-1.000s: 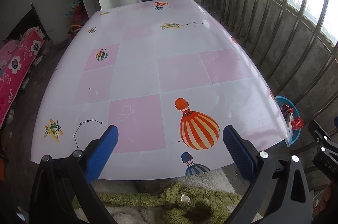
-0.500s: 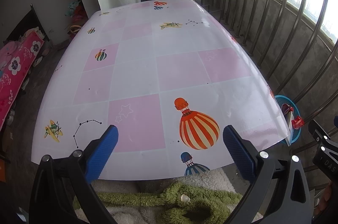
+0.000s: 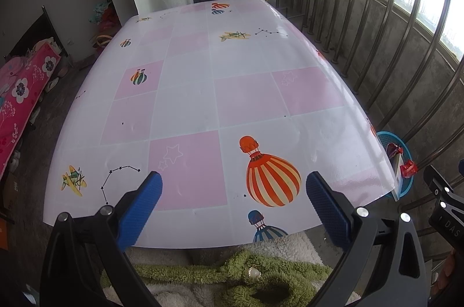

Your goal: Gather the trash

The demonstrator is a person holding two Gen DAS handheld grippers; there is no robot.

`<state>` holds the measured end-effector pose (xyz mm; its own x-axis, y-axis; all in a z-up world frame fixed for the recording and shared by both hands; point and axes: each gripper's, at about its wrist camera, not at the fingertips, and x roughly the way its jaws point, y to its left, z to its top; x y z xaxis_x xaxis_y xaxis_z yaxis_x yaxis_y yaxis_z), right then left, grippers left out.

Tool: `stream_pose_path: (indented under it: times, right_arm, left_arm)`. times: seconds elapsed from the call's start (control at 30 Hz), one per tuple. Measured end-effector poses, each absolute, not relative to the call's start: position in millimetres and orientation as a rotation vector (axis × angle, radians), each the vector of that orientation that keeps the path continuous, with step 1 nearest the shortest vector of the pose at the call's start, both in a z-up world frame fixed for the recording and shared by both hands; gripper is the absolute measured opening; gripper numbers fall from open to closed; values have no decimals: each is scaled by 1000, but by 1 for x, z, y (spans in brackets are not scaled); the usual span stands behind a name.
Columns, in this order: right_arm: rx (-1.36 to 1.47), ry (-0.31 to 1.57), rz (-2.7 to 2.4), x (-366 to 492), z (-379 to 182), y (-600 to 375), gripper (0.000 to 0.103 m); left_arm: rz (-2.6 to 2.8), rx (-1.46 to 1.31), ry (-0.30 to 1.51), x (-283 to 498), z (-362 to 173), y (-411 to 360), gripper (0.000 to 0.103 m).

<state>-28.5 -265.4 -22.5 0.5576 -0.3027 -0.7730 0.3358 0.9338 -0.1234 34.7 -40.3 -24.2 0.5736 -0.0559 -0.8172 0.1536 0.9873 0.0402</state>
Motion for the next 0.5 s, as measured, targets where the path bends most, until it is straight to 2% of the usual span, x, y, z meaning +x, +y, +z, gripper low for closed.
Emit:
stream_pose_path:
  times: [0.5]
  right_arm:
    - [36,904,-379,-28,-21,-266,95]
  left_arm:
    - [-122,112,953,34,-24,-41,97]
